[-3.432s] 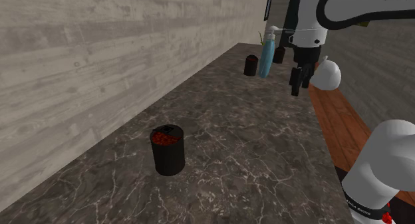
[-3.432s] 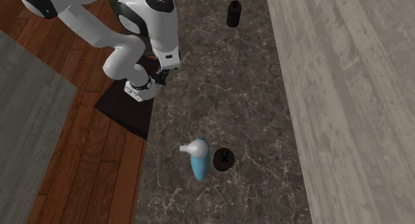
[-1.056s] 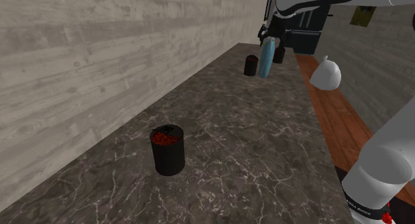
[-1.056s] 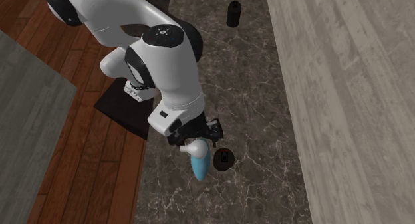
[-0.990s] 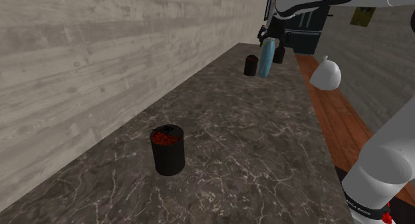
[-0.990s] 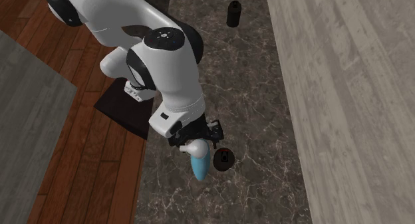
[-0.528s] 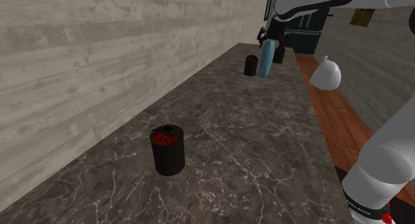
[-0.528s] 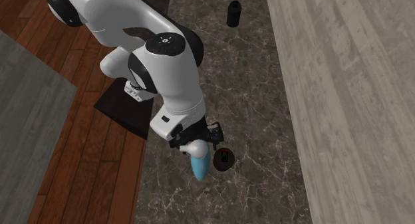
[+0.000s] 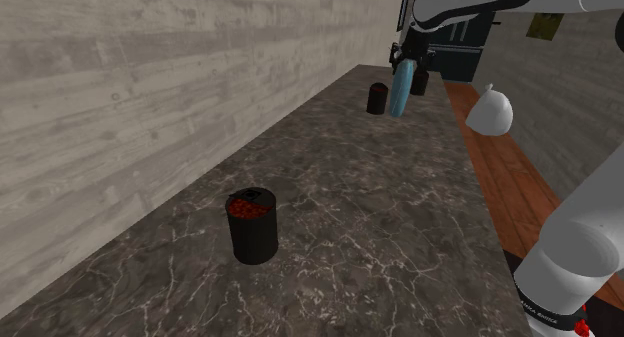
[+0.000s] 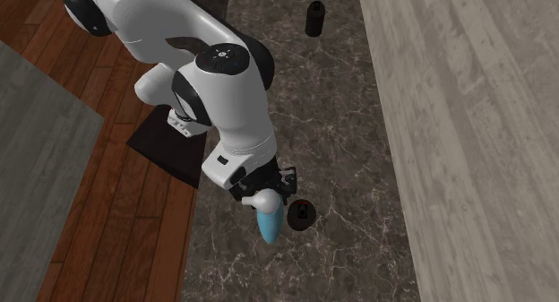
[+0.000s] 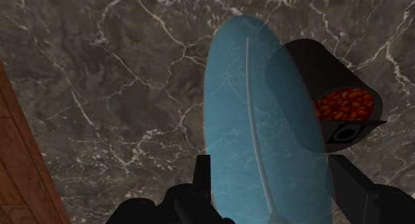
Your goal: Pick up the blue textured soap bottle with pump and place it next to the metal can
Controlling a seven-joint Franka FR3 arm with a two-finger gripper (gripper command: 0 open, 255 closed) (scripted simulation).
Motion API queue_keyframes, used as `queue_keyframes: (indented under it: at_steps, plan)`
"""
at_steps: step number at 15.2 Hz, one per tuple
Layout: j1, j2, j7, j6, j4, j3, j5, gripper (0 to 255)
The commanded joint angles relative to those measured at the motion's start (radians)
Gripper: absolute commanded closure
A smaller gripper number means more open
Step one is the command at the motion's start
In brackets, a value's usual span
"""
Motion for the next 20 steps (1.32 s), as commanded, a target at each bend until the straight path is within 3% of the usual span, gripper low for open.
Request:
queue_keyframes:
  at_steps: [1,4,20]
  plan:
    - [0.000,0.001,0.000,0.000,-0.001,0.000,0.000,255]
    - [0.000,0.001,0.000,0.000,0.000,0.000,0.000,255]
    - [0.002,0.057,-0.038,-0.224,0.283,0.001,0.023,255]
